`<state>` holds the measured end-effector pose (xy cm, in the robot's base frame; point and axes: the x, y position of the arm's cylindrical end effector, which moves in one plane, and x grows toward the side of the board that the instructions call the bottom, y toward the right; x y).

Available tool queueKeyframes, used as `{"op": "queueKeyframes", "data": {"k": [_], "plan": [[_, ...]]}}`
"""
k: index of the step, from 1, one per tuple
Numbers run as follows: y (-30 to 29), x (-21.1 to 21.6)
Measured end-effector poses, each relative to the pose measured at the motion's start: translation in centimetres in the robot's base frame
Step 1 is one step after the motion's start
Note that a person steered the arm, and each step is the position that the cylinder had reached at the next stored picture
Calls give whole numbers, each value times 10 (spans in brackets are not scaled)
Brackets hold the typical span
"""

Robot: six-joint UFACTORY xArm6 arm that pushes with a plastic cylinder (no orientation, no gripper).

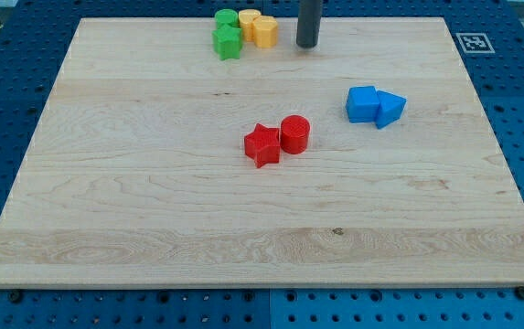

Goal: Push the yellow heart in between the yellow hexagon and the green circle

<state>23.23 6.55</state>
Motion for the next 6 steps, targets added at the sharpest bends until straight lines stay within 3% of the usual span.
{"op": "queueKeyframes", "data": {"k": [1, 6], "plan": [[-2, -40], [-87, -40]]}}
